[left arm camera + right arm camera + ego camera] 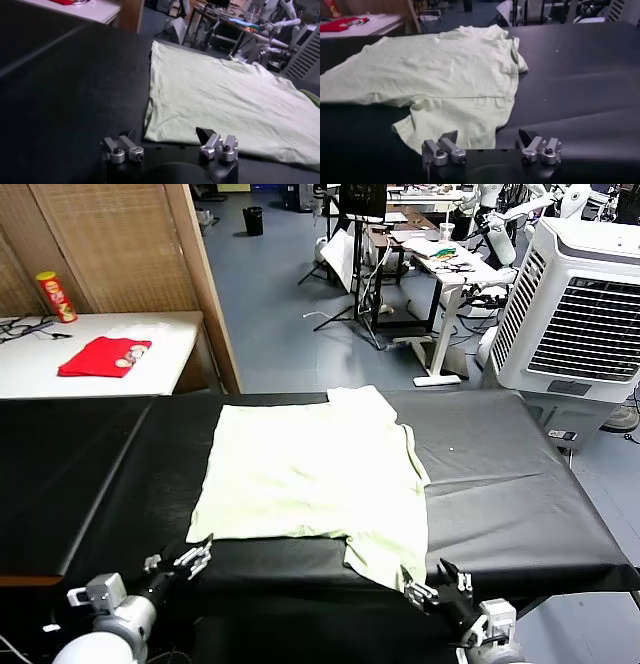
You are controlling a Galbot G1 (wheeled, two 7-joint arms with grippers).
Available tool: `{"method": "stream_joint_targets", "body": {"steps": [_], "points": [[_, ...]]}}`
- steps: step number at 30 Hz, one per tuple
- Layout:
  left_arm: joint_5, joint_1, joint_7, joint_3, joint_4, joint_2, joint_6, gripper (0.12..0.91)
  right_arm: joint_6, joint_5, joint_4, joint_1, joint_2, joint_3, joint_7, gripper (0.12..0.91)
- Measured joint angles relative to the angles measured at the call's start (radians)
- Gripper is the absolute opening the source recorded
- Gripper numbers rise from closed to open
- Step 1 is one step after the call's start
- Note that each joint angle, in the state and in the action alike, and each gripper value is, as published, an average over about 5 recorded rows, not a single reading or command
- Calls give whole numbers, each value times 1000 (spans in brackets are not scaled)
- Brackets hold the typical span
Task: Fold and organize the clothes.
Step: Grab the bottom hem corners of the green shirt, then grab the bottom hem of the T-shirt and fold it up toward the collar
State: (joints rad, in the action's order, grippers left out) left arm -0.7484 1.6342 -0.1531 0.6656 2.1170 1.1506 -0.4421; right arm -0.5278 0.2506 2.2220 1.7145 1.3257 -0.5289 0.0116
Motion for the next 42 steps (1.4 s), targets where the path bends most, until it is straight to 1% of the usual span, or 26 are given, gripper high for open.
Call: {"method": "stream_joint_targets", "body": {"steps": [2, 5, 6, 7, 8, 9, 10, 11, 12, 13, 16, 17, 18, 19, 21, 22, 27, 31, 33, 36, 39, 42], "points": [[1, -2, 1, -1, -4, 1, 0, 798, 1, -2, -2, -1, 2, 1, 1, 760], [2, -8, 6, -4, -18, 3, 1, 798, 2, -10, -8, -4, 7, 6, 2, 709], [4, -10, 9, -6, -22, 5, 2, 790, 2, -14, -11, -5, 9, 7, 2, 684], [6, -11, 11, -9, -27, 6, 3, 783, 2, -19, -13, -6, 11, 9, 2, 643], [11, -13, 14, -11, -31, 7, 5, 759, 3, -26, -16, -7, 13, 12, 2, 607], [16, -15, 16, -14, -36, 8, 7, 719, 3, -32, -17, -7, 15, 14, 2, 561], [21, -18, 17, -17, -42, 9, 10, 679, 3, -38, -18, -6, 16, 16, 2, 497], [25, -21, 18, -20, -47, 10, 12, 630, 3, -43, -18, -5, 18, 18, 2, 447], [28, -24, 19, -23, -52, 12, 14, 564, 3, -47, -17, -3, 19, 20, 1, 397], [30, -27, 19, -25, -58, 13, 16, 514, 3, -49, -16, -1, 20, 20, 1, 330], [33, -28, 25, -29, -67, 15, 23, 347, 5, -51, -5, 11, 20, 14, -4, 186], [35, -26, 28, -30, -68, 16, 25, 297, 6, -50, 0, 15, 20, 10, -6, 154], [38, -22, 31, -30, -66, 17, 28, 235, 7, -50, 6, 21, 20, 7, -7, 139], [42, -17, 33, -31, -62, 19, 30, 189, 7, -50, 14, 27, 20, 3, -9, 124], [54, -5, 32, -30, -51, 24, 32, 135, 8, -49, 37, 41, 20, -5, -12, 121], [60, 2, 30, -29, -44, 27, 32, 125, 8, -48, 50, 51, 21, -9, -14, 122], [81, 52, 14, -11, 14, 40, 32, 127, 18, -47, 118, 101, 19, -29, -21, 122], [80, 100, 5, 10, 70, 41, 41, 127, 50, -36, 132, 104, 6, -49, -15, 122], [83, 110, 5, 15, 91, 43, 57, 127, 78, -25, 119, 86, -2, -51, -5, 122], [109, 102, 11, 11, 103, 55, 96, 127, 122, -2, 75, 35, -17, -43, 5, 122], [147, 65, 20, -4, 95, 71, 134, 127, 153, 19, 10, -42, -33, -29, 8, 122], [193, 10, 11, -27, 70, 89, 162, 127, 165, 19, -55, -132, -48, -11, 15, 122]]}}
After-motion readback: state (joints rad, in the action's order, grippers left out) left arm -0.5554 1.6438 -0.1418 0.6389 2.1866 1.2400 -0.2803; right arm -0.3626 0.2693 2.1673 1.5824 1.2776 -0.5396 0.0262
